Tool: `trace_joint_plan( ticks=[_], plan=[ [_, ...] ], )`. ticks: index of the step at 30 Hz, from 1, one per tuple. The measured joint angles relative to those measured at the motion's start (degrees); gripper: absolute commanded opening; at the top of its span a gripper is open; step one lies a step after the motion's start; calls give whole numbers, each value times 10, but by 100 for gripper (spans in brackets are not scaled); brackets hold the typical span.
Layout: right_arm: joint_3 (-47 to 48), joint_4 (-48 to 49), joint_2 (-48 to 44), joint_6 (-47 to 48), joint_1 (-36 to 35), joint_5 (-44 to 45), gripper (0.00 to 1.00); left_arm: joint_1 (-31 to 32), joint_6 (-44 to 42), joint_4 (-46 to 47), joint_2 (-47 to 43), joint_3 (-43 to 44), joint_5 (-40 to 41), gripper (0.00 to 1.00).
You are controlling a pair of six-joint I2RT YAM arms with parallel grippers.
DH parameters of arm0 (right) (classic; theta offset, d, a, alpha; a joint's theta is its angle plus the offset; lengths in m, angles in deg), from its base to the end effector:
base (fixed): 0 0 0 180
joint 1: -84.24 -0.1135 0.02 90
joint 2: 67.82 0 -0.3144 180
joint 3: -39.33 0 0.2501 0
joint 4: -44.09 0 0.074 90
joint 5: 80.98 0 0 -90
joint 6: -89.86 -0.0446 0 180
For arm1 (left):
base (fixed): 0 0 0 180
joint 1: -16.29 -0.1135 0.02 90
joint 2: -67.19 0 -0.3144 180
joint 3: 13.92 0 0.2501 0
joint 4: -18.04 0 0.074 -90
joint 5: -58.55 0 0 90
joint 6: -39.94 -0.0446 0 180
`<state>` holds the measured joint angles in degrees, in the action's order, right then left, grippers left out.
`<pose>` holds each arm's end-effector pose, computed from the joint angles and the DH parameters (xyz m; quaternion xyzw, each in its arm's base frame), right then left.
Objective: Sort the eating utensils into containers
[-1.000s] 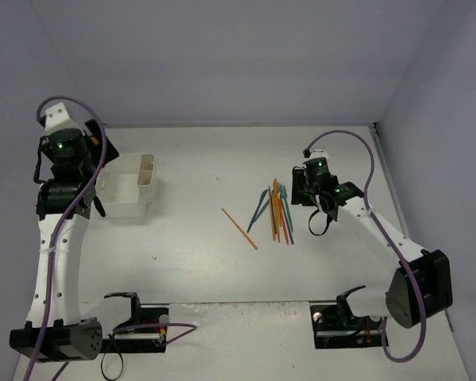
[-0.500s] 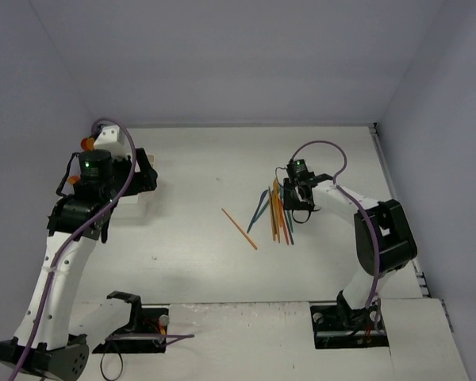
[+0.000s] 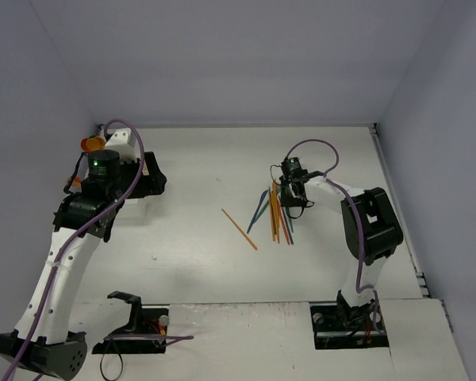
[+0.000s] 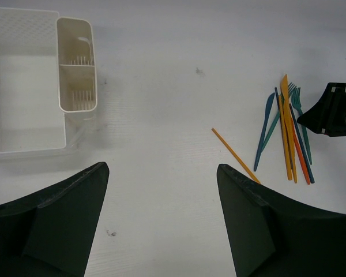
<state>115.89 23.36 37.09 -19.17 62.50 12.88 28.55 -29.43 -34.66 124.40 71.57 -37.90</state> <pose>0.3714 0.1449 0.2090 -0.0104 0.9364 0.0921 0.3385 0.1726 -0.0426 0.4474 -0.0309 0.8393 -0.1984 0.5052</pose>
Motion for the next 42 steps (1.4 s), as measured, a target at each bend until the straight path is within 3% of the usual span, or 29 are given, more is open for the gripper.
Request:
trace_joint_plan(
  ticks=[5, 14, 19, 25, 36, 39, 42],
  plan=[
    [0, 8, 2, 4, 5, 4, 0, 1, 0, -3, 3, -11, -12, 73],
    [-6, 3, -41, 44, -1, 21, 0, 18, 8, -10, 33, 11, -81, 73],
    [12, -3, -135, 110, -98, 19, 0, 42, 14, -8, 79, 75, -139, 73],
    [60, 2, -226, 177, -200, -65, 0, 87, 17, -2, 117, 125, -178, 73],
    [100, -9, -250, 203, -248, -179, 3, 155, 24, 1, 174, 146, -163, 72],
    [103, -12, -250, 204, -256, -192, 3, 176, 24, 1, 180, 146, -138, 66],
    [107, -13, -248, 204, -260, -201, 4, 190, 23, 1, 180, 146, -117, 47]
  ],
)
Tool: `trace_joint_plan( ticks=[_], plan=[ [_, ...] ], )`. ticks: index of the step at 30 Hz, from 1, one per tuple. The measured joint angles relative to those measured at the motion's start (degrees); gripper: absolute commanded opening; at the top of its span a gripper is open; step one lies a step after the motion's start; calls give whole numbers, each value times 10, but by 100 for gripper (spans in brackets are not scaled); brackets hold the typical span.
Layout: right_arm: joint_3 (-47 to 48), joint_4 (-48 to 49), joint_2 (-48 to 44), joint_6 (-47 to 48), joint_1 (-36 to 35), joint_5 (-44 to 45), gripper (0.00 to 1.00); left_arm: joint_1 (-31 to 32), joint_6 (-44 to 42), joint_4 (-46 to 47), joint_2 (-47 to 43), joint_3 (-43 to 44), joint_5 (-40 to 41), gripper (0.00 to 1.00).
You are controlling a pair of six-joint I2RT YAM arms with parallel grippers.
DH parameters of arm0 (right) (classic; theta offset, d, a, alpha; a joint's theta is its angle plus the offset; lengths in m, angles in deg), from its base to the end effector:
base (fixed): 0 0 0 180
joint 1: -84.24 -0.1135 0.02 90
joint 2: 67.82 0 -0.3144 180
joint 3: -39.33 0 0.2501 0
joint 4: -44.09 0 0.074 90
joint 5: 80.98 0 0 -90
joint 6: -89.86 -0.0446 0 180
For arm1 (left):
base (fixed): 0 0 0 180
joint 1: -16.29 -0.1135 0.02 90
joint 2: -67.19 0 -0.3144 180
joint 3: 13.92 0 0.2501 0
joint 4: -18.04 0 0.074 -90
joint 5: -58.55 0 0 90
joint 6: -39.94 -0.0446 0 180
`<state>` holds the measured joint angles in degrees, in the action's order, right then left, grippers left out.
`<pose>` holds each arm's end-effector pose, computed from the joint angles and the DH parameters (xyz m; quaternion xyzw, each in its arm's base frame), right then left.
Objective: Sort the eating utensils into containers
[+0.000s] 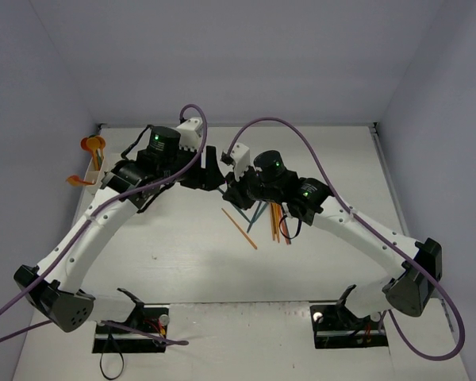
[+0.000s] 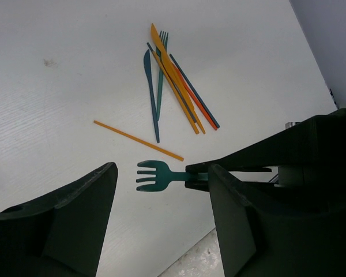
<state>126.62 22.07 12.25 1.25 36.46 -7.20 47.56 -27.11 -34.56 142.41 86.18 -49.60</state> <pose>0.2104 0.2504 0.4248 -0.4046 0.6774 0.3406 0.5112 0.2233 -0.1519 0.4686 0.1427 0.8370 -0.3529 0.3930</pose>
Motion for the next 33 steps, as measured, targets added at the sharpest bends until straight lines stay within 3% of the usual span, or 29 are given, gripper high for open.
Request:
trace_joint_plan(
  ticks=[11, 17, 19, 23, 28, 33],
  plan=[
    [1, -2, 0, 0, -1, -7, 6, 10, -1, 0, 0, 0, 37, 3],
    [1, -6, 0, 0, -3, -8, 12, 12, -1, 0, 0, -3, 43, 0],
    [1, -9, 0, 0, -3, -8, 21, 13, -1, 1, 0, -5, 43, 0],
    [1, -9, 0, 1, -3, -8, 58, 14, -2, 0, -5, -12, 56, 0],
    [1, -9, -4, -3, -3, -4, 67, 16, -3, -7, -27, -25, 124, 0],
    [-4, -7, -28, -8, -3, 26, 78, 10, -3, -24, -58, -24, 247, 0]
  ],
)
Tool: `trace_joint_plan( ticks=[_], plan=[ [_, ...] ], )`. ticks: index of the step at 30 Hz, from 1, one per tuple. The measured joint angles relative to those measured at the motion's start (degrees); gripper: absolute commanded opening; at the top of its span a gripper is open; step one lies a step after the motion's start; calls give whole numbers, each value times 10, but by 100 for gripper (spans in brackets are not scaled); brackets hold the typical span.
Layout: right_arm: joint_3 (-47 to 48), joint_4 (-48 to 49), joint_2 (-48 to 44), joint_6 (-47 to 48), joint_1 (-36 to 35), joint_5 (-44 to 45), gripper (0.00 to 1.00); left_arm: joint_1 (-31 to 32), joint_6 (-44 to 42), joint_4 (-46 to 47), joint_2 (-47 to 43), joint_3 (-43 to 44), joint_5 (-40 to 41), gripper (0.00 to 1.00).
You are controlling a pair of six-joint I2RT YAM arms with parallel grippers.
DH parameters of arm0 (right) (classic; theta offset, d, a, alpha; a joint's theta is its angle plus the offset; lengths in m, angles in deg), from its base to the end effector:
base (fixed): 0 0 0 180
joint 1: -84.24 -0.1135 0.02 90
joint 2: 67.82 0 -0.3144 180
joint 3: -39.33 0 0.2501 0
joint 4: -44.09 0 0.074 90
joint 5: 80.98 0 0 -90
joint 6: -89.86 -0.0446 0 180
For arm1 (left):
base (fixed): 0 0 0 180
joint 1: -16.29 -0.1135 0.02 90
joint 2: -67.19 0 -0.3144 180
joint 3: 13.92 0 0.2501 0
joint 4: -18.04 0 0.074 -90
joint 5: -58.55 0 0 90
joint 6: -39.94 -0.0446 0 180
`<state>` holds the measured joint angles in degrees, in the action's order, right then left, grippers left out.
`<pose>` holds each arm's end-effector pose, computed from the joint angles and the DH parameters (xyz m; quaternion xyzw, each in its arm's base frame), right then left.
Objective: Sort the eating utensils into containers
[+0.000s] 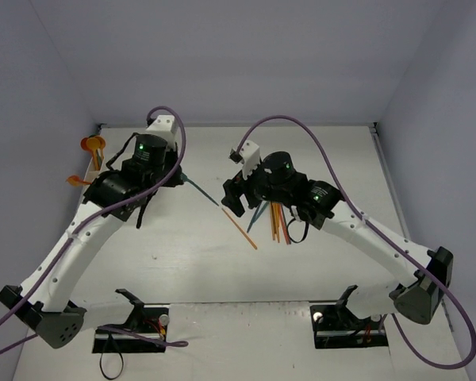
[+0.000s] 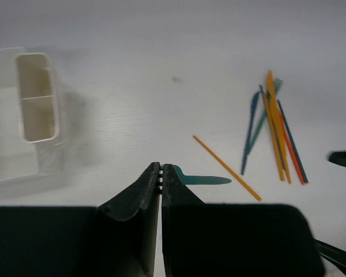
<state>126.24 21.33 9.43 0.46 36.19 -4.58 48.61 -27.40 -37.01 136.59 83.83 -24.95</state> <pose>0.2004 0.2387 0.4355 -0.3874 0.6783 0.3333 0.5280 0.2014 -0.1215 0.4734 0.0419 0.8494 -0.1990 0.4870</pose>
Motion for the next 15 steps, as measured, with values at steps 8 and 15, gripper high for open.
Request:
trace_joint_plan(
  ticks=[8, 15],
  plan=[
    [-66, 5, -69, -26, 14, 76, 83, -176, 34, -36, -33, 20, 158, 0],
    [-122, 1, -97, -44, 43, 92, 83, -358, 55, -55, -27, 61, 261, 0]
  ],
)
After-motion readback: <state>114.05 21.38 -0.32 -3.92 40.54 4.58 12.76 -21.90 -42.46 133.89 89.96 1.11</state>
